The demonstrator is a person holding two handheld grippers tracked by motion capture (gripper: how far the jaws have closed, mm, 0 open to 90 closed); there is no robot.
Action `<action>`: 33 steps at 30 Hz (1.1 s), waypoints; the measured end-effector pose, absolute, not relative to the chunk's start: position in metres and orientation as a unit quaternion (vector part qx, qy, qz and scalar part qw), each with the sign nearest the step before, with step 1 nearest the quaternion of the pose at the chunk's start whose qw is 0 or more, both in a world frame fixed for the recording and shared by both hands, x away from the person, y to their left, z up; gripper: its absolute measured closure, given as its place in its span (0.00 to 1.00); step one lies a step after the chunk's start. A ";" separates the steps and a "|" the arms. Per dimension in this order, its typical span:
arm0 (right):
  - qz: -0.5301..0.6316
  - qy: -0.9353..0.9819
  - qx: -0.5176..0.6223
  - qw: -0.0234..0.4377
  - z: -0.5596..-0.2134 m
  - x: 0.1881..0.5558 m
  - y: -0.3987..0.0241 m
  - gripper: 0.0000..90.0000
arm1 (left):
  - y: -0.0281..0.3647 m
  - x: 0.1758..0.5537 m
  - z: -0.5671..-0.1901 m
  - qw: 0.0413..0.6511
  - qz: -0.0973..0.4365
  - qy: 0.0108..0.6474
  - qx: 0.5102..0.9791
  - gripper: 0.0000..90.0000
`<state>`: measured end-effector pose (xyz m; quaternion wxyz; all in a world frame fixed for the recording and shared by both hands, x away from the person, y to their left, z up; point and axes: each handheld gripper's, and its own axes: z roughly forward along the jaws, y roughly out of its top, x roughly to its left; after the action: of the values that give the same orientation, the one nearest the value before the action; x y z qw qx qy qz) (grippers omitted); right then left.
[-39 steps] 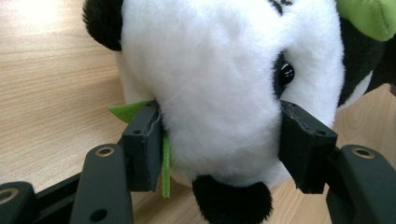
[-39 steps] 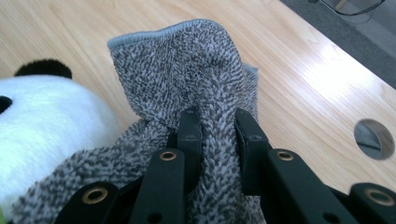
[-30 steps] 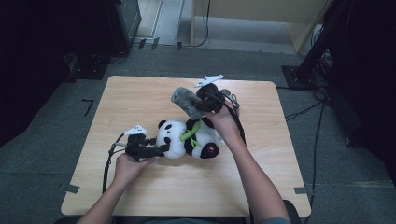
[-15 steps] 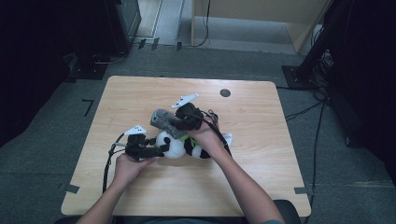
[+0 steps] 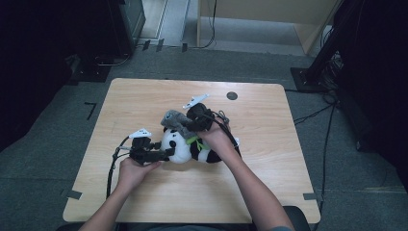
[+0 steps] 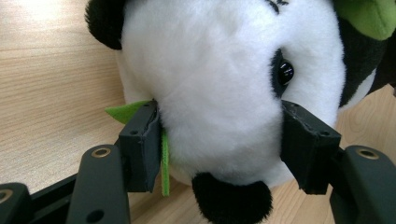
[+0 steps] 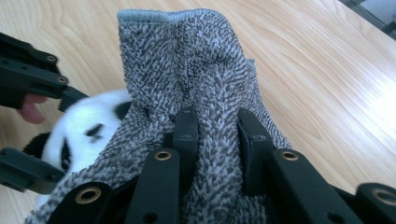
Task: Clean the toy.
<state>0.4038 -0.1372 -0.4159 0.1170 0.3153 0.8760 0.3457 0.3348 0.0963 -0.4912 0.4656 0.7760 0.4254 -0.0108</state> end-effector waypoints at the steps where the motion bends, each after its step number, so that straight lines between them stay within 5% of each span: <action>1: 0.345 0.876 0.317 0.116 -0.416 0.405 -0.139 0.82 | 0.096 0.335 -0.491 0.466 -0.011 0.426 0.776 0.41; 33: 0.401 0.821 0.371 0.165 -0.379 0.408 -0.203 0.85 | 0.099 0.336 -0.495 0.477 -0.023 0.425 0.769 0.40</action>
<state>0.4081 -0.2028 -0.3794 0.1650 0.3709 0.8212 0.4011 0.3359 0.0989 -0.4950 0.4772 0.7691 0.4246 -0.0227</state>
